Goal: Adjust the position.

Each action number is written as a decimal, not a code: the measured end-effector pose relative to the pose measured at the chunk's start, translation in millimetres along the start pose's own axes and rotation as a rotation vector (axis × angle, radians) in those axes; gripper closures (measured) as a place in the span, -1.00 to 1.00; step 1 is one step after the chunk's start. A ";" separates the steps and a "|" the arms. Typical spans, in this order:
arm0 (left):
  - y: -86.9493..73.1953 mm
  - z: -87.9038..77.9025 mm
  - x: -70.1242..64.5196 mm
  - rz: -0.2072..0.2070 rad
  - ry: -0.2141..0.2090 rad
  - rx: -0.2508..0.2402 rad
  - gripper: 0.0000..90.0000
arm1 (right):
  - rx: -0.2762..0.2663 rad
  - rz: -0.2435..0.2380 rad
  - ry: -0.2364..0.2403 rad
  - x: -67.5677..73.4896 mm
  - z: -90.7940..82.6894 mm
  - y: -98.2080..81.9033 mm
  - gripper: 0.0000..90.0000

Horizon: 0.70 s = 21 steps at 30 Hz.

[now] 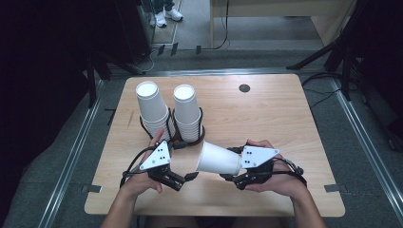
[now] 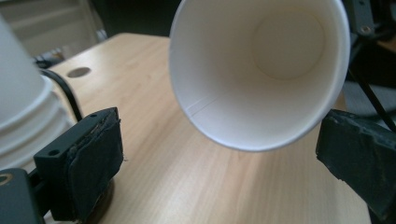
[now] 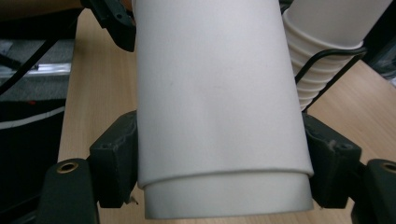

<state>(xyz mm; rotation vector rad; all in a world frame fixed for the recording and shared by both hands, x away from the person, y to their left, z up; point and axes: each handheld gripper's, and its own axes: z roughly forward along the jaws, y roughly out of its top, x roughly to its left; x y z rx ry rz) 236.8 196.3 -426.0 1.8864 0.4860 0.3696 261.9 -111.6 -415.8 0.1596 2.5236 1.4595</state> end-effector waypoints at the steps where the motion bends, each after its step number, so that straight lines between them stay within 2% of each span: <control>1: -0.1 -1.1 1.7 -0.011 0.008 -0.013 -0.98 | -0.014 0.005 -0.008 -1.1 -1.3 0.4 -0.45; 2: -0.1 -2.7 4.1 -0.027 0.020 -0.026 -0.98 | -0.036 0.019 -0.028 -2.2 -2.8 0.7 -0.45; 5: 0.0 -5.2 7.0 -0.047 0.031 -0.051 -0.98 | -0.061 0.032 -0.039 -3.8 -4.4 0.7 -0.45; 6: 0.5 -6.7 8.6 -0.060 0.039 -0.066 -0.98 | -0.101 0.061 -0.054 -6.5 -5.6 0.3 -0.46; 9: 1.4 -9.0 10.1 -0.083 0.044 -0.098 -0.98 | -0.138 0.077 -0.084 -8.4 -5.0 -1.4 -0.46; 16: 3.5 -9.9 10.7 -0.100 0.053 -0.115 -0.98 | -0.260 0.140 -0.179 -14.2 -7.1 -4.8 -0.46; 18: 3.8 -9.9 10.8 -0.105 0.054 -0.121 -0.98 | -0.272 0.150 -0.186 -14.5 -7.3 -5.2 -0.46; 19: 4.2 -10.0 11.1 -0.109 0.061 -0.128 -0.98 | -0.300 0.162 -0.207 -15.3 -7.1 -6.3 -0.46; 21: 4.9 -9.9 10.8 -0.116 0.068 -0.136 -0.98 | -0.327 0.168 -0.198 -15.8 -6.4 -7.0 -0.46</control>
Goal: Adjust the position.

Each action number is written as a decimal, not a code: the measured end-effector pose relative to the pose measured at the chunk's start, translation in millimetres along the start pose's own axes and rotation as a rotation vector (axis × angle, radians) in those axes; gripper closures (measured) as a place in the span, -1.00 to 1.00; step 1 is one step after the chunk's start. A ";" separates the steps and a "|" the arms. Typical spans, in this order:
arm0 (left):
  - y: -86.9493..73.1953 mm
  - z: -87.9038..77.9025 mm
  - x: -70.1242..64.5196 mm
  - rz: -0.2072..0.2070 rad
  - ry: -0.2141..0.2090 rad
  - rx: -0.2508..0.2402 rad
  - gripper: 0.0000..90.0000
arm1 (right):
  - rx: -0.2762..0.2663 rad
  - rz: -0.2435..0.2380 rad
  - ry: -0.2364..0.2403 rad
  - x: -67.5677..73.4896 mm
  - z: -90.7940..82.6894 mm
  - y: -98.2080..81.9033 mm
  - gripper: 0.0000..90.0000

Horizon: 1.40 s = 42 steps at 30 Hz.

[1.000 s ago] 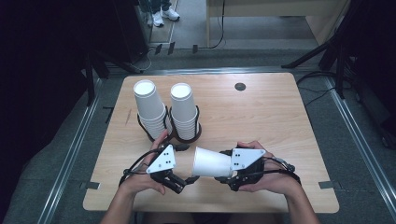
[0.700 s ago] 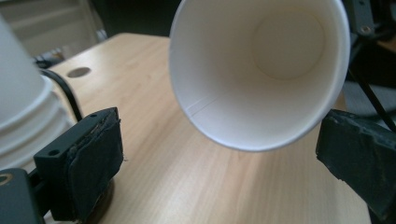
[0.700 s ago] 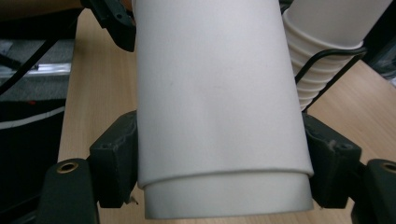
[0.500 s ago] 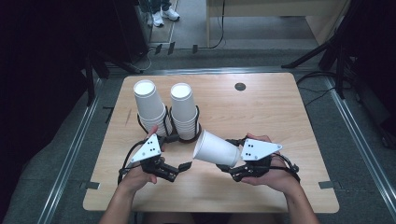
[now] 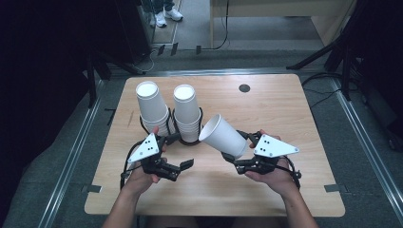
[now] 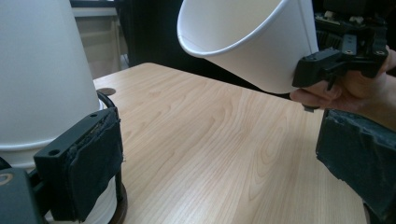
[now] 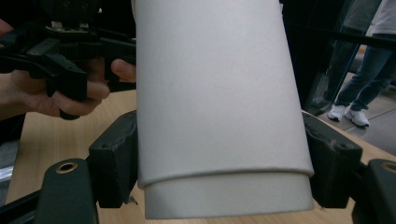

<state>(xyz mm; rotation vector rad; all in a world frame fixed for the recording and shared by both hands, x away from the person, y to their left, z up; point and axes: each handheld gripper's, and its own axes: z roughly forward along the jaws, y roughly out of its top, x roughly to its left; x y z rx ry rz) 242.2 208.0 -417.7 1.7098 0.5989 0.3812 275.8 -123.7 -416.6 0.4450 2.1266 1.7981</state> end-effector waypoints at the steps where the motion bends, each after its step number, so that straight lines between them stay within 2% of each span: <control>1: 0.0 0.0 0.0 0.000 0.000 0.000 -0.98 | -0.010 0.000 -0.001 0.4 0.5 -0.3 -0.46; 2: 0.6 0.6 -1.2 -0.001 0.012 -0.011 -0.98 | -0.019 0.001 -0.004 1.1 1.5 -0.5 -0.46; 8: 3.0 2.8 -2.8 -0.048 0.008 -0.054 -0.98 | -0.096 0.049 0.003 2.1 6.6 -4.1 -0.46; 10: 3.6 3.1 -3.2 -0.065 0.004 -0.067 -0.98 | -0.112 0.067 0.021 3.1 8.2 -5.2 -0.46; 16: 4.6 6.7 -7.7 -0.064 0.011 -0.072 -0.98 | -0.152 0.057 0.033 7.5 13.5 -7.1 -0.46; 20: 6.1 8.0 -10.3 -0.090 -0.007 -0.097 -0.98 | -0.173 0.057 0.033 11.1 18.0 -8.8 -0.46; 23: 7.1 8.8 -11.3 -0.118 -0.015 -0.120 -0.98 | -0.212 0.085 0.046 13.0 20.5 -11.0 -0.46; 27: 7.1 9.3 -11.3 -0.149 -0.029 -0.139 -0.98 | -0.254 0.095 0.055 16.1 23.7 -12.8 -0.46; 28: 6.8 10.2 -11.7 -0.169 -0.045 -0.147 -0.98 | -0.258 0.100 0.053 17.1 24.5 -13.1 -0.46; 36: 9.7 13.1 -16.4 -0.211 -0.087 -0.173 -0.98 | -0.273 0.092 0.060 24.0 33.2 -16.7 -0.47; 41: 10.5 15.5 -17.8 -0.245 -0.080 -0.184 -0.98 | -0.287 0.105 0.081 30.5 38.9 -19.4 -0.47; 42: 10.2 15.9 -17.5 -0.256 -0.079 -0.189 -0.98 | -0.294 0.095 0.085 31.4 40.6 -20.3 -0.47</control>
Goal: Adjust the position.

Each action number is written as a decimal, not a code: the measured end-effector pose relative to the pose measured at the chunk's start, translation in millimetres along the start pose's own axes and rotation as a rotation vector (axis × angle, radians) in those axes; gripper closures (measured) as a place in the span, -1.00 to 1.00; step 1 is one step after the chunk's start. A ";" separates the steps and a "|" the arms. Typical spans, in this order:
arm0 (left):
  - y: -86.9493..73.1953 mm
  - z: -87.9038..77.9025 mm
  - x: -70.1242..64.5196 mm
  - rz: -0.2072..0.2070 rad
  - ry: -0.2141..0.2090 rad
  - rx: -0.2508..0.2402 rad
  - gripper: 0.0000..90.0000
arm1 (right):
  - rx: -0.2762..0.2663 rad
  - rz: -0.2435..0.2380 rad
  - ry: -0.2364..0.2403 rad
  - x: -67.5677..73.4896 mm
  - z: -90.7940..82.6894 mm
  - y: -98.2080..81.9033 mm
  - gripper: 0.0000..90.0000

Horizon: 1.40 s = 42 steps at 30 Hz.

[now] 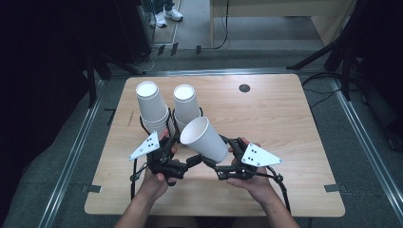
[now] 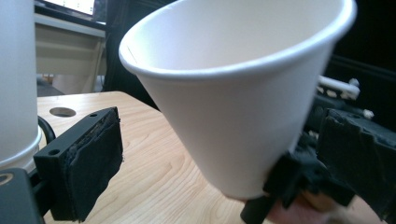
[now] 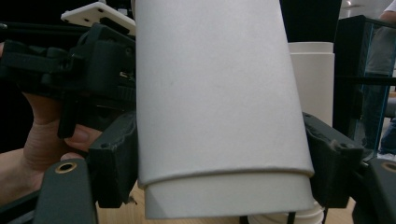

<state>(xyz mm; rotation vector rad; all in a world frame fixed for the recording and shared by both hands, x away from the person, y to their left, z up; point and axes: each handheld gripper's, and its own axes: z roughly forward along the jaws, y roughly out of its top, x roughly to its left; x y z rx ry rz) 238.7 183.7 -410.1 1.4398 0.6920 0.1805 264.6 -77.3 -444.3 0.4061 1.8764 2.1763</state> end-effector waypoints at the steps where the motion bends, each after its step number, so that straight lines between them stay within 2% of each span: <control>1: 0.0 0.0 0.0 0.000 0.000 0.000 -0.98 | 0.000 0.000 0.000 0.0 0.0 0.0 -0.47; 4: 0.3 -1.0 1.4 -0.034 -0.009 -0.024 -0.98 | 0.007 0.005 0.003 3.7 3.7 -6.3 -0.47; 16: 1.9 -2.7 0.2 -0.030 -0.021 -0.039 -0.98 | 0.013 0.013 0.026 9.8 10.1 -13.7 -0.47; 19: 2.4 -4.2 1.9 -0.056 -0.049 -0.058 -0.98 | 0.023 0.010 0.038 11.5 11.6 -15.9 -0.47; 26: 3.8 -6.9 5.0 -0.081 -0.070 -0.071 -0.85 | 0.038 -0.003 0.056 13.1 13.5 -18.7 -0.47; 31: 3.9 -7.4 2.6 -0.049 -0.067 -0.069 -0.77 | 0.049 0.003 0.060 13.9 13.8 -19.5 -0.48; 35: 3.7 -6.7 0.9 -0.022 -0.059 -0.054 -0.72 | 0.084 -0.003 0.069 12.8 13.1 -17.4 -0.51; 37: 4.2 -6.8 0.4 -0.004 -0.050 -0.044 -0.72 | 0.130 0.020 0.069 13.2 13.2 -16.1 -0.70; 39: 5.5 -6.8 -0.3 0.022 -0.025 -0.026 -0.72 | 0.173 0.026 0.059 14.3 12.4 -14.3 -0.77; 41: 6.3 -7.1 -1.2 0.049 -0.004 -0.008 -0.71 | 0.229 0.038 0.016 13.3 12.2 -11.6 -0.93; 42: 6.7 -7.1 -1.4 0.064 0.009 0.003 -0.71 | 0.253 0.042 -0.009 12.5 11.9 -10.3 -0.94</control>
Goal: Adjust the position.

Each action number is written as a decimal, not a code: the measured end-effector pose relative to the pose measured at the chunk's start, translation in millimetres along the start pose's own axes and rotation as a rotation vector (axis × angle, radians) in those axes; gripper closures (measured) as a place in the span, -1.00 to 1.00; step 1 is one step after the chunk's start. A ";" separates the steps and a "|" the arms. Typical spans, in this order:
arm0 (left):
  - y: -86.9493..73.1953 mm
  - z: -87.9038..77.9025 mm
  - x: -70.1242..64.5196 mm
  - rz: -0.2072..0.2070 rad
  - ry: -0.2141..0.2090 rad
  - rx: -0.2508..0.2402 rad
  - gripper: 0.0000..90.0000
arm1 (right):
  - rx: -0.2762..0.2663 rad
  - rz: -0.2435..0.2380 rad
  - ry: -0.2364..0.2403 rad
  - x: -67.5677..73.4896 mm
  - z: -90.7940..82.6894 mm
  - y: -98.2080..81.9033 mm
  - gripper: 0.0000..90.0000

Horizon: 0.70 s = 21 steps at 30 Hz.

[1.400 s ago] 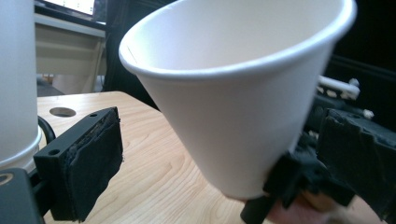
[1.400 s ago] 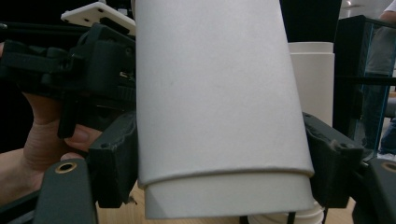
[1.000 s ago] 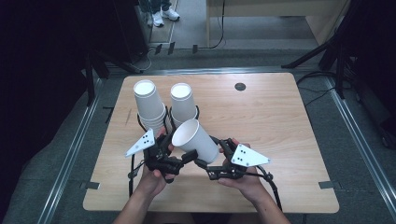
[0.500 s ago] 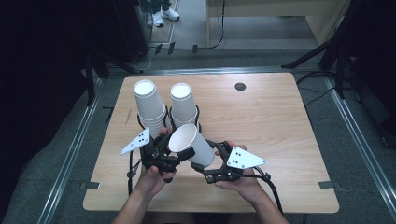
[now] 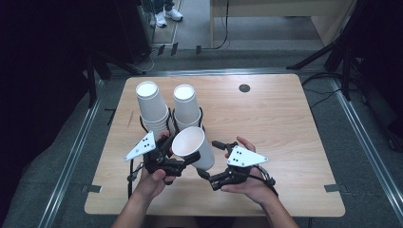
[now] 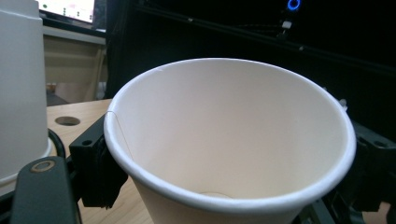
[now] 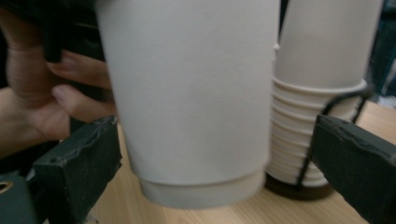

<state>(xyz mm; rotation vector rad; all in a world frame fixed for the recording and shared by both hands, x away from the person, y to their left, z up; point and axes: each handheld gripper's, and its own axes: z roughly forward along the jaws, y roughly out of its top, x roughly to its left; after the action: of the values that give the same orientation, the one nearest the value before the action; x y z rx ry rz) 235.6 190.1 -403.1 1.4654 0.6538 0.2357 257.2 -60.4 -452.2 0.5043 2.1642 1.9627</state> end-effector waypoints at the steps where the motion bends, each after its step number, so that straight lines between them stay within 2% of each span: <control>1: 0.2 0.5 -0.7 0.015 0.016 0.010 -0.71 | 0.018 -0.005 -0.014 -1.7 -1.0 1.3 -0.94; 4: 0.5 2.0 -2.9 0.056 0.046 0.039 -0.71 | 0.034 0.011 -0.028 -4.6 -5.1 5.8 -0.95; 9: 1.7 5.4 -7.2 0.093 0.078 0.074 -0.71 | 0.065 -0.023 -0.054 -2.9 -5.4 10.9 -0.96; 11: 3.2 9.0 -12.3 0.126 0.118 0.114 -0.71 | 0.100 -0.048 -0.063 3.0 -0.2 10.7 -0.96; 15: 3.9 16.2 -21.4 0.179 0.157 0.176 -0.71 | 0.130 -0.068 -0.091 12.2 9.3 10.7 -0.94; 16: 3.9 16.2 -21.4 0.179 0.157 0.176 -0.71 | 0.130 -0.068 -0.091 12.2 9.3 10.7 -0.94; 17: 3.5 18.5 -23.9 0.184 0.159 0.186 -0.71 | 0.125 -0.076 -0.127 16.5 13.2 11.3 -0.89; 21: 3.6 18.5 -22.3 0.166 0.166 0.188 -0.71 | 0.111 -0.067 -0.166 17.5 14.9 11.0 -0.73</control>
<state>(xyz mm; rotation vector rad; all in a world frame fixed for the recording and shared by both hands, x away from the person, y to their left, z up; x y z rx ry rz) 228.5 163.2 -394.3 1.6955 0.7028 0.4385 247.6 -39.4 -441.4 0.5809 2.1646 1.7097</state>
